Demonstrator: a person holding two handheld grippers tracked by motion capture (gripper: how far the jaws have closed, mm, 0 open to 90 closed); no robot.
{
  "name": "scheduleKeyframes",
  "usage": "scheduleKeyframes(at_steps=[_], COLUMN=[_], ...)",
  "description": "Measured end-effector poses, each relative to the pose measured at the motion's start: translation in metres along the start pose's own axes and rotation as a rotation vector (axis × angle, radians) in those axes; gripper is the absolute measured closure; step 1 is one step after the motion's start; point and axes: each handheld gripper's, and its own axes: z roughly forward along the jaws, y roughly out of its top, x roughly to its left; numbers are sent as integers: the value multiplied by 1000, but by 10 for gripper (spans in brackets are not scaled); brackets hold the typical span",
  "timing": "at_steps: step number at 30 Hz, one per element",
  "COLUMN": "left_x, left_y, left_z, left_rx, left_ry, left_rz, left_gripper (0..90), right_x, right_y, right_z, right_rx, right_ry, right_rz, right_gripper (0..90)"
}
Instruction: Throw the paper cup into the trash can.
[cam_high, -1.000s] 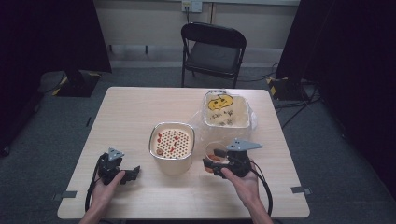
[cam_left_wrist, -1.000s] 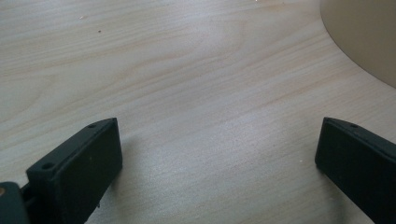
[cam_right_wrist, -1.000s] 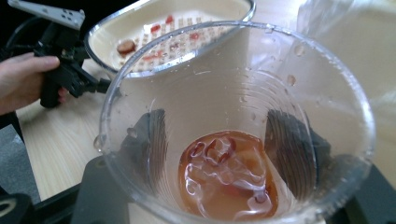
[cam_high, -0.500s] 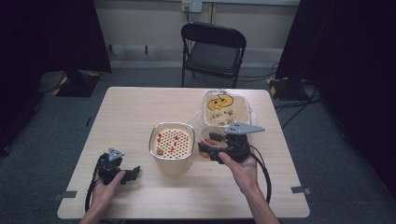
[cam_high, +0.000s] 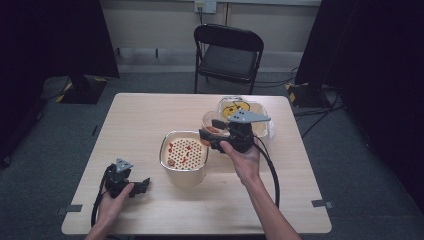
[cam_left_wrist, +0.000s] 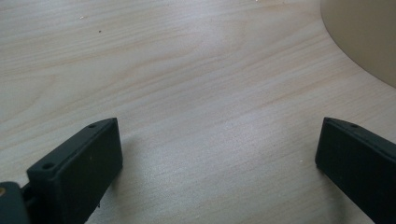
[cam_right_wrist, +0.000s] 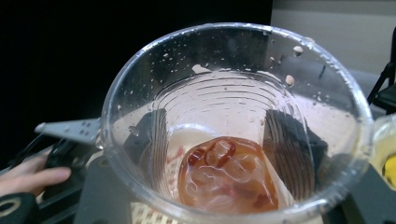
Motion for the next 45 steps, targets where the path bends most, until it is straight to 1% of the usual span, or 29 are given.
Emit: scheduleKeyframes(at_steps=[5,7,9,10,12,13,14,16,19,20,21,22,23,24,25,28,29,30,31,32,33,34,35,36,37,39,41,44,45], left_x=[0,0,0,0,0,0,0,0,0,0,0,0,0,0,0,0,0,0,0,0,0,0,0,0,0,0,0,0,0], left_y=[0,0,0,0,0,0,0,0,0,0,0,0,0,0,0,0,0,0,0,0,0,0,0,0,0,0,0,0,0], left_z=[0,0,0,0,0,0,0,0,0,0,0,0,0,0,0,0,0,0,0,0,0,0,0,0,0,0,0,0,0], left_rx=[0,-1,0,-1,0,0,0,0,0,0,0,0,1,0,0,0,-1,0,-1,0,0,0,0,1,0,0,0,0,1], left_ry=[-1,0,0,0,1,0,1,0,0,1,0,0,-2,0,0,0,0,0,0,0,0,0,0,0,1,0,0,0,0], left_rz=[-1,0,0,-1,1,1,2,1,-1,2,0,0,0,0,0,0,-1,0,-1,0,-1,0,1,0,1,0,0,0,0], left_gripper=[0,0,0,0,0,0,0,0,0,0,0,0,0,0,0,0,0,0,0,0,0,0,0,0,0,0,0,0,0], right_x=[-4,-4,-5,-5,-5,-5,-3,-3,0,0,1,1,3,3,7,14,14,17,21,21,23,26,26,30,30,34,35,37,38], right_y=[9,12,14,15,16,16,16,16,14,14,13,13,14,14,15,18,18,18,18,18,18,16,16,15,15,12,11,7,4], right_z=[16,23,31,38,41,43,49,50,57,57,59,59,60,60,62,63,63,64,66,66,67,70,70,73,73,76,79,84,86], right_rx=[-38,-56,-53,-53,-56,-59,-58,-60,-62,-62,-56,-56,-35,-35,7,74,74,92,122,122,135,161,161,197,197,224,247,300,324], right_ry=[-21,-30,-37,-59,-68,-80,-117,-127,-176,-176,-204,-204,-224,-224,-245,-265,-265,-272,-289,-289,-291,-298,-298,-309,-309,-339,-339,-363,-383], right_rz=[-27,-53,-71,-95,-106,-122,-166,-179,-254,-254,-291,-291,-332,-332,-396,-501,-501,-532,-592,-592,-616,-660,-660,-722,-722,-782,-809,-890,-934], right_gripper=[407,406,406,406,407,407,408,408,407,407,407,407,409,409,409,412,412,414,416,416,416,419,419,422,422,425,433,435,436])
